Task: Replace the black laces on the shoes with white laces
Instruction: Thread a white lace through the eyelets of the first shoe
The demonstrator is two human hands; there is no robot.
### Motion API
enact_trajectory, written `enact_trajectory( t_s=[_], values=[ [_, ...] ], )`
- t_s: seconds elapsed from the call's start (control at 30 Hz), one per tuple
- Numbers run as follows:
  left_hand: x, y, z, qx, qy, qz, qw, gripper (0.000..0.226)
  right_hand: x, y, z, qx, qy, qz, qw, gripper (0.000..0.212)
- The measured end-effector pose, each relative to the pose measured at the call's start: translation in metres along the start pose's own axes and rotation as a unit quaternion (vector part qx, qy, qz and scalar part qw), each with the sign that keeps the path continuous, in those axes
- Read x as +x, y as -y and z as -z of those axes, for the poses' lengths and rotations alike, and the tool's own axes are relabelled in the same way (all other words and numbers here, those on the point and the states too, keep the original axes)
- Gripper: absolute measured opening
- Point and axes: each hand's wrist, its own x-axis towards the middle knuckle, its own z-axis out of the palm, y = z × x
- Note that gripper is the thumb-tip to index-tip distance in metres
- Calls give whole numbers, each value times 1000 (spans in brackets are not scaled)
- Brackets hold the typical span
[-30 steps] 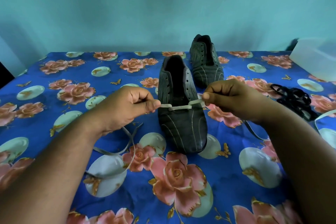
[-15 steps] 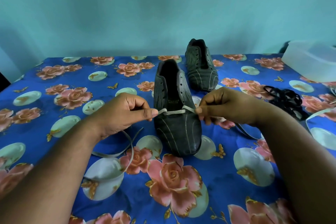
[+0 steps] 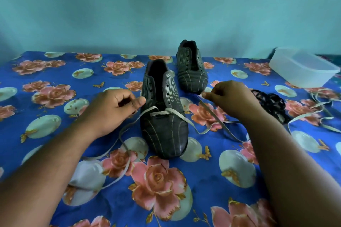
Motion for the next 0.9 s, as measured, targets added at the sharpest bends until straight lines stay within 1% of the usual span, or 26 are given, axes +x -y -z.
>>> enact_trajectory(
  t_s=[0.07, 0.13, 0.2, 0.27, 0.33, 0.4, 0.47, 0.53, 0.6, 0.67, 0.73, 0.77, 0.8, 0.9],
  values=[
    [0, -1, -6, -28, -8, 14, 999, 39, -1, 7, -12, -48, 5, 6, 999, 31],
    [0, -7, -13, -44, -6, 29, 999, 41, -1, 12, -20, -85, 9, 8, 996, 24],
    [-2, -12, -15, -67, -7, 56, 996, 41, 0, 11, -22, -78, 11, 8, 997, 11],
    [-3, -15, -15, -100, -2, 86, 991, 43, -1, 11, -22, -62, 14, 13, 998, 12],
    [-4, -16, -16, -125, 8, 101, 987, 50, -4, 16, -19, -25, -2, 32, 999, 10],
    [-3, -14, -19, -119, 14, 104, 987, 66, -9, 28, -13, 50, -34, 59, 996, 9],
    [-4, -15, -22, -126, 21, 110, 986, 76, -19, 44, -6, 156, -51, 93, 982, 10],
    [-4, -17, -23, -152, 20, 120, 981, 74, -31, 62, -2, 247, -29, 136, 959, 10],
    [-3, -19, -22, -183, 25, 138, 973, 69, -38, 74, -7, 261, -10, 178, 949, 10],
    [-3, -19, -19, -212, 48, 156, 964, 73, -40, 81, -14, 239, 0, 204, 949, 8],
    [-3, -17, -15, -217, 78, 169, 958, 76, -41, 84, -20, 212, 6, 216, 953, 5],
    [-3, -17, -12, -208, 89, 170, 959, 73, -42, 84, -21, 198, 5, 218, 956, 3],
    [-4, -17, -9, -198, 98, 165, 961, 64, -43, 85, -22, 189, -1, 217, 958, 2],
    [-6, -19, 0, -175, 136, 110, 969, 27, -43, 84, -21, 174, -38, 216, 960, 4]
  ],
)
